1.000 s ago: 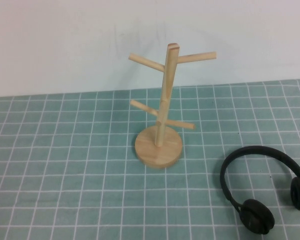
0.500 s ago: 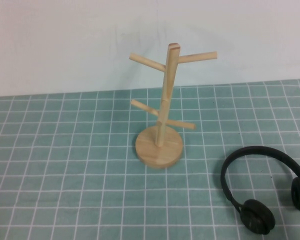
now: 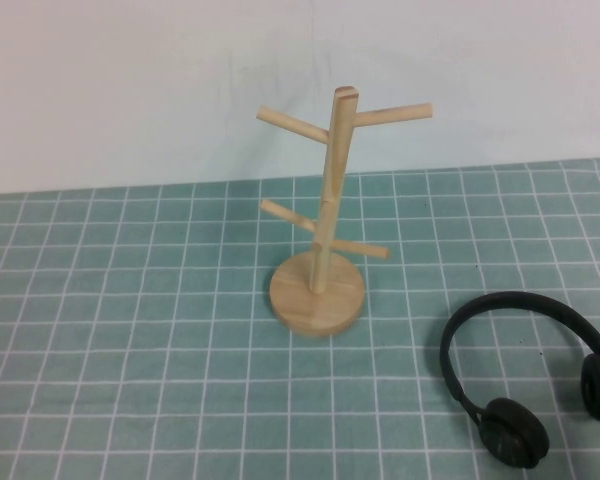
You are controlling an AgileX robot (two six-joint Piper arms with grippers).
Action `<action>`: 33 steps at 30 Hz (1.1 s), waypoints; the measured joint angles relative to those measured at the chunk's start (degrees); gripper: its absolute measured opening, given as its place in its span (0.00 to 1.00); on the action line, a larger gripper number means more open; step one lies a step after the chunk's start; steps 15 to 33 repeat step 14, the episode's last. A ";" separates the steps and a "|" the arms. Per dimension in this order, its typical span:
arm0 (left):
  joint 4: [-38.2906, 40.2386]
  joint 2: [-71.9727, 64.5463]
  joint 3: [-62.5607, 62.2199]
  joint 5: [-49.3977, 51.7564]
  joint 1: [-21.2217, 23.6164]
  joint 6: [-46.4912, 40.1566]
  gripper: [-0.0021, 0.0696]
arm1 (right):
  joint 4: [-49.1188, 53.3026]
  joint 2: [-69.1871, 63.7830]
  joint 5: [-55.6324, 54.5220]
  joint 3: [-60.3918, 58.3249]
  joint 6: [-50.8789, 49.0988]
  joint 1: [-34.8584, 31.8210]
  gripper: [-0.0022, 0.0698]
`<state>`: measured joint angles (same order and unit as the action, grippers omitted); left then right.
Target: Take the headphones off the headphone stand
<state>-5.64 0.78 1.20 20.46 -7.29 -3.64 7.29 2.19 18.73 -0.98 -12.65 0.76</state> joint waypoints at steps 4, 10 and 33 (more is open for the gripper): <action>0.00 0.00 0.00 0.00 0.00 0.00 0.02 | -0.39 0.00 -0.09 0.00 2.56 0.00 0.02; 0.00 0.00 0.00 0.00 0.00 0.00 0.02 | -0.29 -0.21 -0.22 0.00 2.56 0.00 0.02; 0.00 0.00 0.00 0.00 0.00 0.00 0.02 | -0.29 -0.21 -0.22 0.00 2.56 0.00 0.02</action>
